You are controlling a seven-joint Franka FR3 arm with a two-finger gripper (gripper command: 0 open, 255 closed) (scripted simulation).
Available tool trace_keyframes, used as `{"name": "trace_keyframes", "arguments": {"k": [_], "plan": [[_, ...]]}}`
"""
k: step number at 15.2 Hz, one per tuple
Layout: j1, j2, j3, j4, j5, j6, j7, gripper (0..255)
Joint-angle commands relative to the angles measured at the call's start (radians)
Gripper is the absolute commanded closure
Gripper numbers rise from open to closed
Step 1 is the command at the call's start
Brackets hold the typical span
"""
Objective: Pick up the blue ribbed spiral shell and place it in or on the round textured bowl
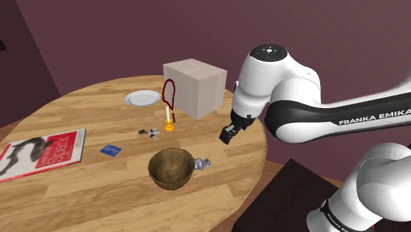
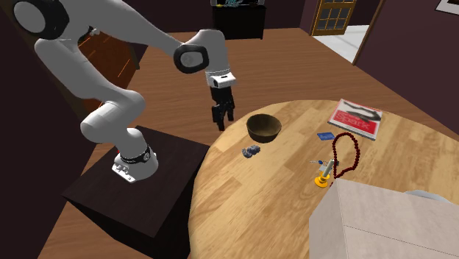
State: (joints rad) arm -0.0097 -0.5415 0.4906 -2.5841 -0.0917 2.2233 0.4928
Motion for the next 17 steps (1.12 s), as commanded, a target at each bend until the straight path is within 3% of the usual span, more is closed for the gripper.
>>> {"name": "trace_keyframes", "arguments": {"k": [1,5,7,9,10,17], "plan": [[-0.038,0.081,0.077,0.007,-0.059,0.072,0.087,0],[-0.148,0.239,0.237,0.034,-0.242,0.167,0.293,0],[-0.221,0.339,0.328,0.064,-0.385,0.185,0.431,0],[-0.286,0.466,0.408,0.11,-0.572,0.166,0.596,0],[-0.29,0.503,0.416,0.123,-0.624,0.153,0.639,0],[-0.302,0.632,0.381,0.137,-0.81,0.165,0.757,0]]}}
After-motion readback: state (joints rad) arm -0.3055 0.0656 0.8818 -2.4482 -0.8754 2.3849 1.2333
